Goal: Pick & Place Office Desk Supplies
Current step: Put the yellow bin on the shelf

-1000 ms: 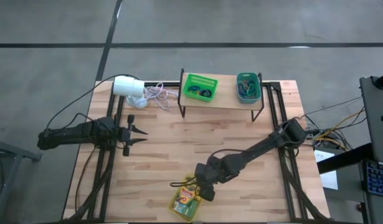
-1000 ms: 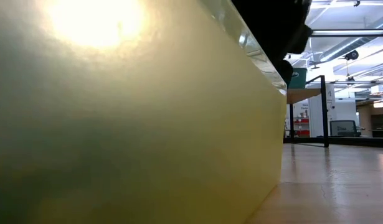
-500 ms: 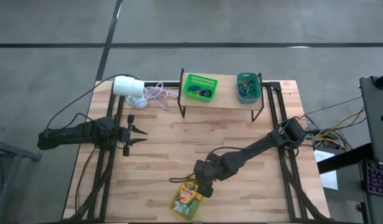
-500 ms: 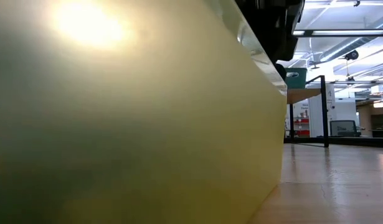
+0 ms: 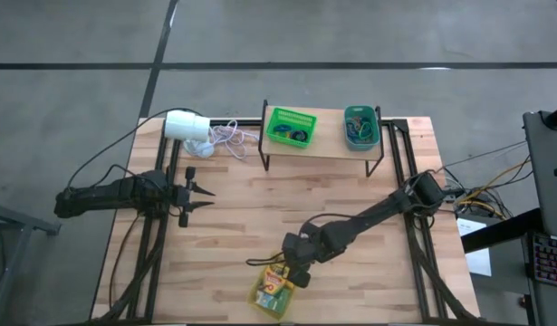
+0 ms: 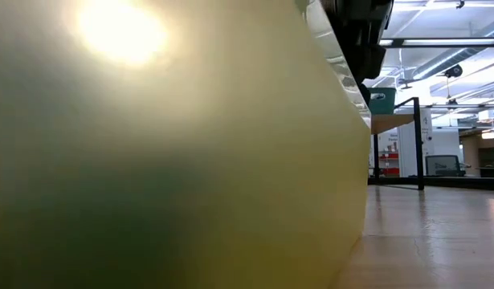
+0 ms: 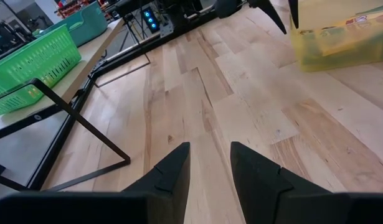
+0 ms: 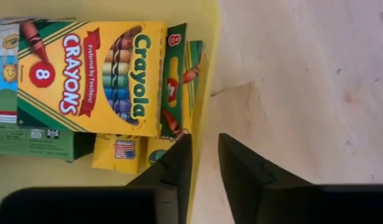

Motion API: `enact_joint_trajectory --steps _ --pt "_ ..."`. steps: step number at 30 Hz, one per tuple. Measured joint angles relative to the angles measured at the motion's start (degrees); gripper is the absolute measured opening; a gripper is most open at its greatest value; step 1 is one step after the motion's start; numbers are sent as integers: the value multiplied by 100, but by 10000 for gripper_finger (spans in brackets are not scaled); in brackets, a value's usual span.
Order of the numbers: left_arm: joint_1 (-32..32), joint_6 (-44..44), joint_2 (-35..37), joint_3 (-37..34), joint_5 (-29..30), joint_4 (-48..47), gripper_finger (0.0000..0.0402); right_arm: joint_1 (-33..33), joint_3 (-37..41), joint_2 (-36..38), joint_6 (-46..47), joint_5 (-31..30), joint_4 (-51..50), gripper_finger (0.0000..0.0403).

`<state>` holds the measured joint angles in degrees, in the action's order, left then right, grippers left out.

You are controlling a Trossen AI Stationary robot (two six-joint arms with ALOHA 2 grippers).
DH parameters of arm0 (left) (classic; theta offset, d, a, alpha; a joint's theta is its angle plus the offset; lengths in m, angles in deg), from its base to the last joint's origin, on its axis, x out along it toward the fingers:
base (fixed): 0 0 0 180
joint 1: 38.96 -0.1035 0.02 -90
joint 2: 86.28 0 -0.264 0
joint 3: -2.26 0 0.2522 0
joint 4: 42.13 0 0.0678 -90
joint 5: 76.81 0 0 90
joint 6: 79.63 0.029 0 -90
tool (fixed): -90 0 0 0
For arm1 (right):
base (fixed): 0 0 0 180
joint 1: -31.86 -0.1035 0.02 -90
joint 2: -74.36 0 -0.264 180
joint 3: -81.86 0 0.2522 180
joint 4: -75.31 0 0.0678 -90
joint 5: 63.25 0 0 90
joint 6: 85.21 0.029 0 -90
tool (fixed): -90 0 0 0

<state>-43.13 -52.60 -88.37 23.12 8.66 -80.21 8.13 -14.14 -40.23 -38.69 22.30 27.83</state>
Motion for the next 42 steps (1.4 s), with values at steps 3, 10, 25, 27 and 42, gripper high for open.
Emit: enact_joint_trajectory --steps 3,10,25,27,42 --pt "0 0 0 0 0 0 118 0 0 0 -2 47 -17 53" --pt "-2 0 0 0 0 -2 118 2 2 0 -129 47 -39 11" --pt "-2 -7 0 0 0 0 118 2 11 170 -153 51 -314 9" --pt "-2 -10 0 0 0 0 118 0 11 251 -154 34 -528 9" --pt "-2 -16 -20 2 0 4 118 343 11 1571 -1250 -112 -1884 8"
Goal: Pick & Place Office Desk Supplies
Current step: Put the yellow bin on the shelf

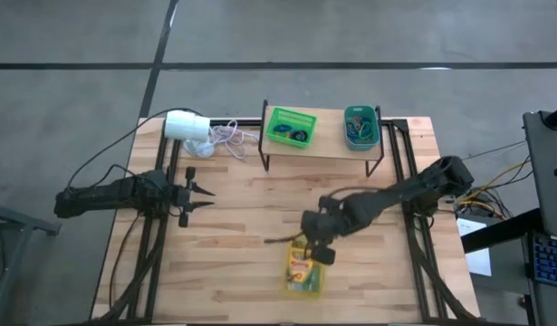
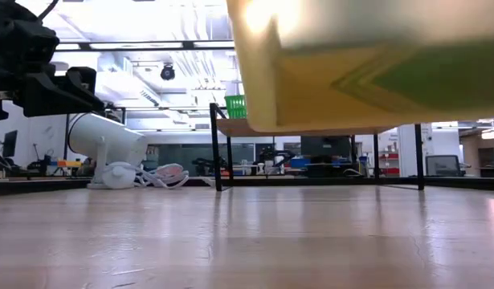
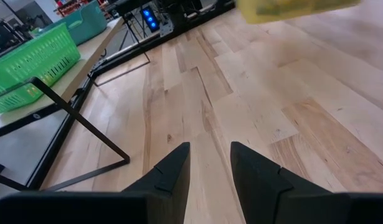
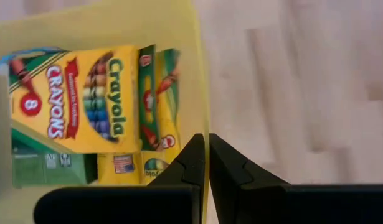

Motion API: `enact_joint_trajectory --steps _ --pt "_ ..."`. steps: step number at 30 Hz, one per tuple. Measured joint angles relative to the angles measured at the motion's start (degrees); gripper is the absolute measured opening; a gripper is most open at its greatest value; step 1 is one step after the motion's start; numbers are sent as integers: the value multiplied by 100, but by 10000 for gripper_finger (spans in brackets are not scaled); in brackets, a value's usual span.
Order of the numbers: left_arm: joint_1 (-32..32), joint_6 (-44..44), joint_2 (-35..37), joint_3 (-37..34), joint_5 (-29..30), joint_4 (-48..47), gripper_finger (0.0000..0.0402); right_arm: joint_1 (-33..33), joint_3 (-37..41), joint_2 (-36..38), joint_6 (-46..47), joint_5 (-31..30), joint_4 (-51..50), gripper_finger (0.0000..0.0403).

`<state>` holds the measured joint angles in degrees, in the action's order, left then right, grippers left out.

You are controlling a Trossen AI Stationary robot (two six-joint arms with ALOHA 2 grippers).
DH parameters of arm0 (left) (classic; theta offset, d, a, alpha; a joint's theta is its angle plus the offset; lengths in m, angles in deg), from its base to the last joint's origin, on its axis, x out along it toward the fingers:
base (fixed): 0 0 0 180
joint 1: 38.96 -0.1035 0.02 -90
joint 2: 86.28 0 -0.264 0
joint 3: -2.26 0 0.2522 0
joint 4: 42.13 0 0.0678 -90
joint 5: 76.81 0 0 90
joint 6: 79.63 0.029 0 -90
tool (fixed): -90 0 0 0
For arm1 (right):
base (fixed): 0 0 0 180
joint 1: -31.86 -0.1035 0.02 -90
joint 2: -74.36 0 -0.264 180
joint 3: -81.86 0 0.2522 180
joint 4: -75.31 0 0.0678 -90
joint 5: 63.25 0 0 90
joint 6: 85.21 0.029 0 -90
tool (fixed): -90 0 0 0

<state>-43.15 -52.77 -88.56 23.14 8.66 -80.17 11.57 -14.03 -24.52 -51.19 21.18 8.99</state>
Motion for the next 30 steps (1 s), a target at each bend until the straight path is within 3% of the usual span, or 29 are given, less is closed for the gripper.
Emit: enact_joint_trajectory --steps 8,15,21,30 --pt "0 9 -9 0 0 -5 118 1034 98 705 -1331 733 -757 8" --pt "0 16 -9 0 0 -5 118 2701 391 1384 -2624 1700 -834 8" --pt "1 16 -11 0 0 -7 118 3852 453 1478 -3296 2469 -863 8" --pt "1 15 -11 0 0 -6 118 4433 455 1486 -4292 2764 -1033 8"
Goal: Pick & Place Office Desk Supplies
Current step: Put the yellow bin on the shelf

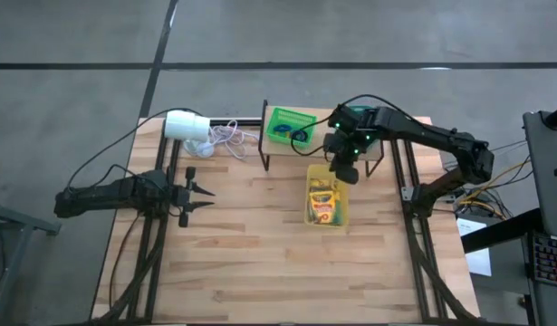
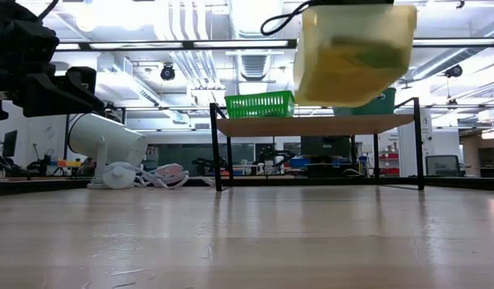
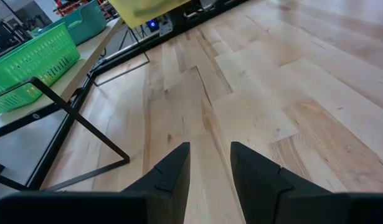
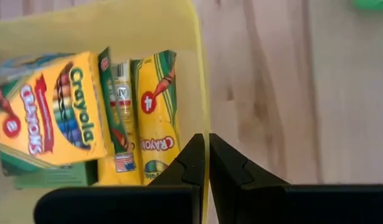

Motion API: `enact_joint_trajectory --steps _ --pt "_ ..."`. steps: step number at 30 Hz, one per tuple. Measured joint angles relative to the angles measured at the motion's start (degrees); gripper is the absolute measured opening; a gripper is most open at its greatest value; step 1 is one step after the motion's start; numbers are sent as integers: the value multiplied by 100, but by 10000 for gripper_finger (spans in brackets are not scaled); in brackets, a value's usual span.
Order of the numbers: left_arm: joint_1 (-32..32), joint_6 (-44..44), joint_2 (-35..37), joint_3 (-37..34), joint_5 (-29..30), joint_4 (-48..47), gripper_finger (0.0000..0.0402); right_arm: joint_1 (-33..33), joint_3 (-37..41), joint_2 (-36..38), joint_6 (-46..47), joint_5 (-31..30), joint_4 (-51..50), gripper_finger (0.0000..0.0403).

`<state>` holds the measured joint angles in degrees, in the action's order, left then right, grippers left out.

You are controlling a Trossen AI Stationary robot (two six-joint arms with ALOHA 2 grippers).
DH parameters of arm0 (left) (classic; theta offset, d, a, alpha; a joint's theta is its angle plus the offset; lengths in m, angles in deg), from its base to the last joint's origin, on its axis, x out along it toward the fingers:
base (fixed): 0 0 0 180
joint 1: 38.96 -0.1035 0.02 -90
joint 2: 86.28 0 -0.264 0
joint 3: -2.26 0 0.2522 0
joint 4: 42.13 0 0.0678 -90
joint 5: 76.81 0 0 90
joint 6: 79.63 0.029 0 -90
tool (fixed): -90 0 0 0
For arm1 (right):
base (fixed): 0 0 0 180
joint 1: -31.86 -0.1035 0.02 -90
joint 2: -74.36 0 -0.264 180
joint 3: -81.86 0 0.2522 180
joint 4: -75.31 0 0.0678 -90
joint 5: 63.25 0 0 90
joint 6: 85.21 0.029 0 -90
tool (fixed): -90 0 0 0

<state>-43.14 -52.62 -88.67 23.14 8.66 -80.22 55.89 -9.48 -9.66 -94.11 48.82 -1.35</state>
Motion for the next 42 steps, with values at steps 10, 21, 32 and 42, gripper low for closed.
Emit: enact_joint_trajectory --steps 10,21,32,42 --pt "-1 -3 0 0 0 1 118 294 -184 30 7 -266 50 8" --pt "0 -18 0 -1 0 -1 118 1031 -190 29 -613 -275 230 8" --pt "1 -14 0 -2 0 1 118 1251 -190 27 -10 -744 846 8" --pt "-1 4 0 -2 0 1 118 1252 -190 27 -264 -709 584 8"
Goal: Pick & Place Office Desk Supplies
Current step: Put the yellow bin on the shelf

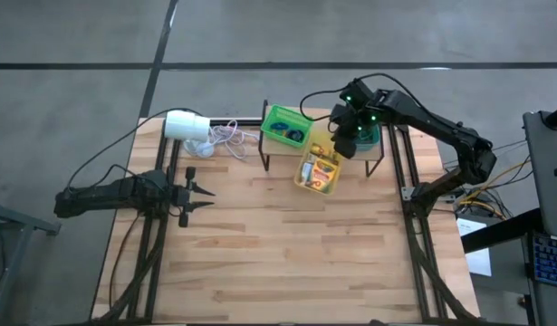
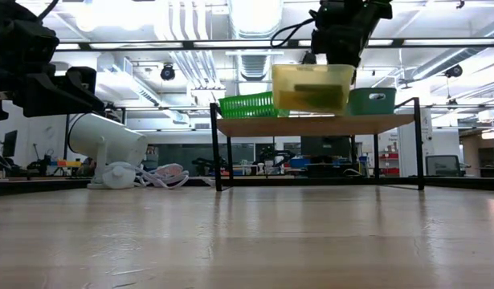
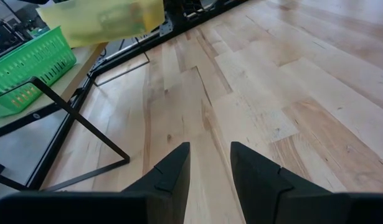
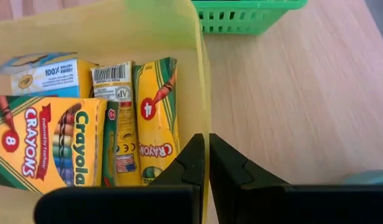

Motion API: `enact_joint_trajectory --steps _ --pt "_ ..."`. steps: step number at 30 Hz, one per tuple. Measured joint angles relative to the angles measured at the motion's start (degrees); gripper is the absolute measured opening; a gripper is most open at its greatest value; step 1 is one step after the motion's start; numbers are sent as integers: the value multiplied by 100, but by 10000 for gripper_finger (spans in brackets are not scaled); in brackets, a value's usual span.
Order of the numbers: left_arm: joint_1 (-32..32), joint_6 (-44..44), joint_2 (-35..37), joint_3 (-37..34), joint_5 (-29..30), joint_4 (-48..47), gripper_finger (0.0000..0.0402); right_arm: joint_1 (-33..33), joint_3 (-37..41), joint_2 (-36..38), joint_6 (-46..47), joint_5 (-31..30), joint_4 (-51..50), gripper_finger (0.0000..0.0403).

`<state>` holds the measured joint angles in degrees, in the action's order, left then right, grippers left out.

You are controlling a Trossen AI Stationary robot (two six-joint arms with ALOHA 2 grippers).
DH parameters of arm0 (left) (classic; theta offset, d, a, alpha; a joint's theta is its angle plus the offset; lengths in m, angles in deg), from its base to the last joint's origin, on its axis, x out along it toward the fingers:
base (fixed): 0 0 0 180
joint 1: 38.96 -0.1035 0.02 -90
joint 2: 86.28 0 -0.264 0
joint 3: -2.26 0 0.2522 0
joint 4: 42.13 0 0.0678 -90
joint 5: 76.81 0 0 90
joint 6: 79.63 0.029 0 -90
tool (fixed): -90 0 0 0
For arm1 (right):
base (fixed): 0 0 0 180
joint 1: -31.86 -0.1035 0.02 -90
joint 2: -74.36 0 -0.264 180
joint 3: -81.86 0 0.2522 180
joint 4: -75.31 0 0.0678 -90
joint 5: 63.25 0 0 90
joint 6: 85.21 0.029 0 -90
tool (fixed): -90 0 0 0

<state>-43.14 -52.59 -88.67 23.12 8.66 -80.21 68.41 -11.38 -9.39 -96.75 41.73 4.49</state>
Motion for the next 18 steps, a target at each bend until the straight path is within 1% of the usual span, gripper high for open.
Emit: enact_joint_trajectory --steps 7,11,16,18 --pt "0 -2 0 0 0 -2 118 28 2 0 545 -359 -3 8" --pt "2 -2 0 0 0 -2 118 20 2 2 557 -640 13 8" --pt "0 -2 0 0 0 -2 118 25 2 2 456 -802 32 8" --pt "2 -2 0 0 2 0 118 20 -3 2 292 -1047 44 8"
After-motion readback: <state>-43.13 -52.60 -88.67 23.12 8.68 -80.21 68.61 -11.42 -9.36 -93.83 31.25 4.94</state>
